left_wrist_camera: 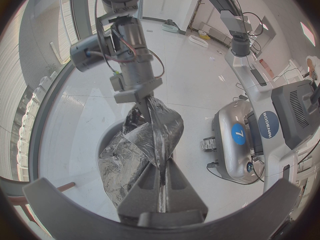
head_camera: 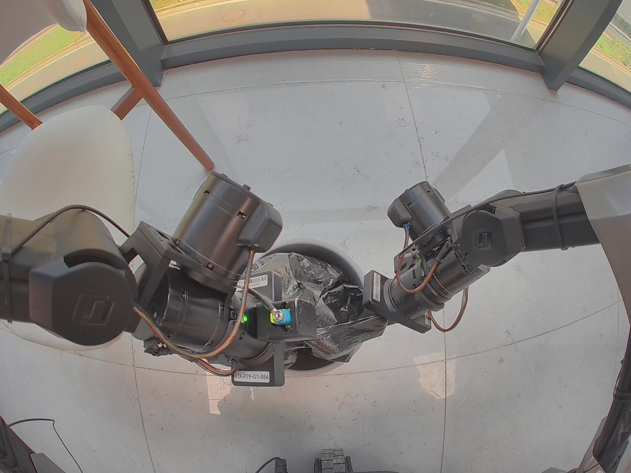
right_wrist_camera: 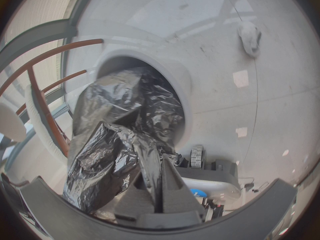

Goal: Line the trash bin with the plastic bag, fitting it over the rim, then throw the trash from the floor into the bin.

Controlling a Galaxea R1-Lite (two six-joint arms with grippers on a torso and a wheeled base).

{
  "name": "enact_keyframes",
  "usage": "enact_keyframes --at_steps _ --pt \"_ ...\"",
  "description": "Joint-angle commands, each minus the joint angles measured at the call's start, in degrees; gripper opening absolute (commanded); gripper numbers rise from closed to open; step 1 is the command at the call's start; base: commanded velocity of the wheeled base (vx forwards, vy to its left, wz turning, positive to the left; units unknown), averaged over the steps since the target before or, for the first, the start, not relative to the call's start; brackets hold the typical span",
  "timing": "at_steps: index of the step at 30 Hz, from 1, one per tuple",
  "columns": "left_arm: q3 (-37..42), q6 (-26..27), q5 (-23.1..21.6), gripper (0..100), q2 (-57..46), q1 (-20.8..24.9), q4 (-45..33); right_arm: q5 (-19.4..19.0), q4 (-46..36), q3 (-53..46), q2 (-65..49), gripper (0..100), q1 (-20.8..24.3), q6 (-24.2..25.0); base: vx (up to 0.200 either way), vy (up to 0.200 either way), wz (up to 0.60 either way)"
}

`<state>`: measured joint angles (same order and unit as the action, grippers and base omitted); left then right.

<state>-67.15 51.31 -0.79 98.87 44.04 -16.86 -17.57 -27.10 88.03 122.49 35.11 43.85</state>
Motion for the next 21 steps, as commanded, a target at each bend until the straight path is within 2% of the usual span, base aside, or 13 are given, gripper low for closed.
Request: enact_keyframes --at_steps 1,4,5,7,11,14,19,21 --pt "1.1 -0.2 0.4 0 -1.5 -0.5 0.0 0.1 0.3 2.7 -2.1 0 0.0 -3.7 0.0 0.0 0.0" --pt "1.6 -2.0 2.1 0 -1.8 -1.3 0.0 0.3 0.2 4.8 -2.6 0 -0.1 -9.8 0.0 0.0 0.0" --pt "1.6 -2.1 2.2 0 -1.8 -1.3 0.0 0.3 0.2 5.0 -2.6 0 -0.1 -10.3 0.0 0.0 0.0" --pt "1.5 -4.9 3.2 0 -1.8 -1.3 0.1 1.9 0.1 5.9 -3.0 0 0.0 -17.2 0.0 0.0 0.0" --pt "2.6 -11.4 6.7 0 -1.8 -0.7 0.1 3.9 0.1 4.8 -3.9 0 -0.3 -25.4 0.0 0.0 0.0" --pt "3.5 -16.2 7.5 0 -1.7 1.7 0.1 4.3 0.2 3.5 -5.3 0 -0.3 -27.3 0.0 0.0 0.0" --pt "3.4 -18.7 8.2 0 -1.3 4.1 0.3 3.7 0.4 3.3 -6.9 0 -0.4 -29.4 0.0 0.0 0.0" --pt "3.9 -22.5 9.3 0 -0.8 6.2 2.3 2.8 0.9 3.2 -7.8 0 -0.5 -32.0 0.0 0.0 0.0"
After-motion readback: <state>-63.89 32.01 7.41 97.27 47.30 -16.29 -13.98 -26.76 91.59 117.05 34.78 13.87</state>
